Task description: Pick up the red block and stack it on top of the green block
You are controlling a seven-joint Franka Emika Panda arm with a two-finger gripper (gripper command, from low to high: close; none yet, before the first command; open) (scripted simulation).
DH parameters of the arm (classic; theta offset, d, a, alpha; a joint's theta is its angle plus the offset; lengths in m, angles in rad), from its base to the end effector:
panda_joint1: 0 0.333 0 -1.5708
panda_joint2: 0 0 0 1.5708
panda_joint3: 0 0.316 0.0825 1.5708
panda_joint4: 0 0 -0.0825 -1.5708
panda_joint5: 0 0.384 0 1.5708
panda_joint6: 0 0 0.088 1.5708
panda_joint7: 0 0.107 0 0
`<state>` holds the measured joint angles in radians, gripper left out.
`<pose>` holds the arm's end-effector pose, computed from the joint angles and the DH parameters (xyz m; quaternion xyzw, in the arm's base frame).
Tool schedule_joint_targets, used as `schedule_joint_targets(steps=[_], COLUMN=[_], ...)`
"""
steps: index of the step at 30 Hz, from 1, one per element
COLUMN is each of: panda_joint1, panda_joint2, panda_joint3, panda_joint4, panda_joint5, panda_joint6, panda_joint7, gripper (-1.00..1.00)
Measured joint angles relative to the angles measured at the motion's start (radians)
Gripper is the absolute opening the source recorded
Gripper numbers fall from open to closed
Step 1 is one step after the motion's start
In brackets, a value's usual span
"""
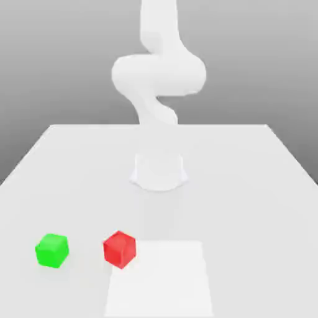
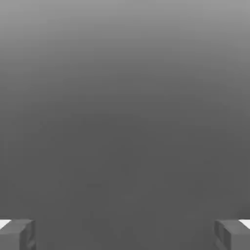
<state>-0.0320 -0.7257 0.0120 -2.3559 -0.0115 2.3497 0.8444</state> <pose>0.3769 -0.0062 0.6612 -0.8509 0.3899 -0.3263 0.1323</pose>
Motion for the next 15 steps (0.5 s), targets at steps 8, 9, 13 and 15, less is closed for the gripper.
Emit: schedule_joint_targets(steps=[8,9,13,15], panda_joint1=[-0.108,-0.120,-0.162,-0.179], panda_joint2=[0.286,0.321,0.472,0.554], panda_joint3=[0.019,0.019,0.009,-0.001], panda_joint4=[-0.203,-0.228,-0.333,-0.389], panda_joint5=[-0.037,-0.040,-0.044,-0.036], panda_joint6=[0.187,0.210,0.308,0.362], panda_joint7=[0.163,0.182,0.255,0.288], gripper=[0.00,0.00,0.00,0.00])
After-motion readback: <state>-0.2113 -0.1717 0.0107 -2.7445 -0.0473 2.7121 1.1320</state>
